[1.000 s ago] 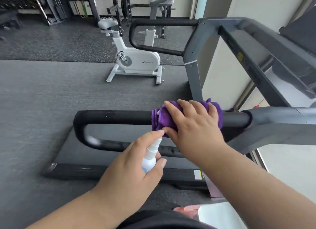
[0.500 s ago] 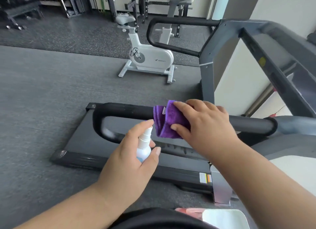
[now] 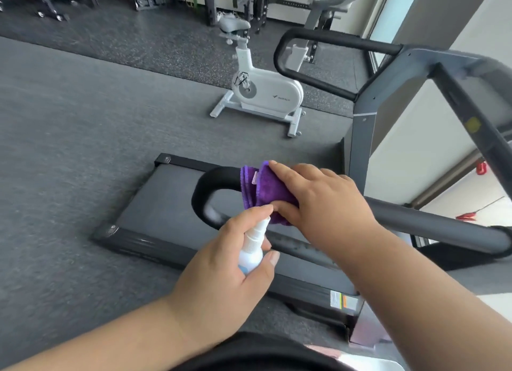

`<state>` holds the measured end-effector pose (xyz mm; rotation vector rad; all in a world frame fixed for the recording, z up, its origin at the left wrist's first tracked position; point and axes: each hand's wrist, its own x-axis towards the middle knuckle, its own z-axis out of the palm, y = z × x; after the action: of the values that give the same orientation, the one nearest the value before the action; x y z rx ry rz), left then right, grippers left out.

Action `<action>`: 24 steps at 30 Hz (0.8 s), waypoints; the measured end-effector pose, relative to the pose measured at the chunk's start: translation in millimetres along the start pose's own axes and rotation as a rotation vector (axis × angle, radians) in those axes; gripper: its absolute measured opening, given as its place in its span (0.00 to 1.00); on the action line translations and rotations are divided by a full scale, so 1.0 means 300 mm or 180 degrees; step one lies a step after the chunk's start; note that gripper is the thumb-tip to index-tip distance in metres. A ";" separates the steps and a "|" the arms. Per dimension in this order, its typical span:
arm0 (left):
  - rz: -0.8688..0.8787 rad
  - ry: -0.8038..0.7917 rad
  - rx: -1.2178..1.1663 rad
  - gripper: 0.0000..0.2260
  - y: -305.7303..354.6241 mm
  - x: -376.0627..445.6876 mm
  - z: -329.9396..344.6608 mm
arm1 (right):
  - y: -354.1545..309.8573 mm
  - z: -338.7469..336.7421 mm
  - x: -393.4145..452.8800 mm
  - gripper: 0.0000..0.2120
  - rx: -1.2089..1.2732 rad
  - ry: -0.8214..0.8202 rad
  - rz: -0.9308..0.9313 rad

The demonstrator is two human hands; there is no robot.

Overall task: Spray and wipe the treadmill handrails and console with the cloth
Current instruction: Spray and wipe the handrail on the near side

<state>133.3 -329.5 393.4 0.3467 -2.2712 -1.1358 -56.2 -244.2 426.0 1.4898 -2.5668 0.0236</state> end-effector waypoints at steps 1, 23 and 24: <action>0.0021 0.0025 -0.0012 0.26 -0.016 0.004 -0.019 | -0.014 0.003 0.001 0.31 -0.0124 0.0051 0.0022; 0.0505 -0.0162 -0.0562 0.26 -0.270 0.079 -0.264 | -0.170 -0.041 0.186 0.36 0.0361 -0.0589 -0.0029; 0.0474 -0.0147 -0.0575 0.25 -0.292 0.078 -0.285 | -0.188 -0.044 0.196 0.35 0.0233 -0.0625 -0.0056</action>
<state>163.5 -448.6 373.3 0.0797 -2.1724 -1.2699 -34.3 -321.7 444.1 1.6155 -2.7324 -0.0331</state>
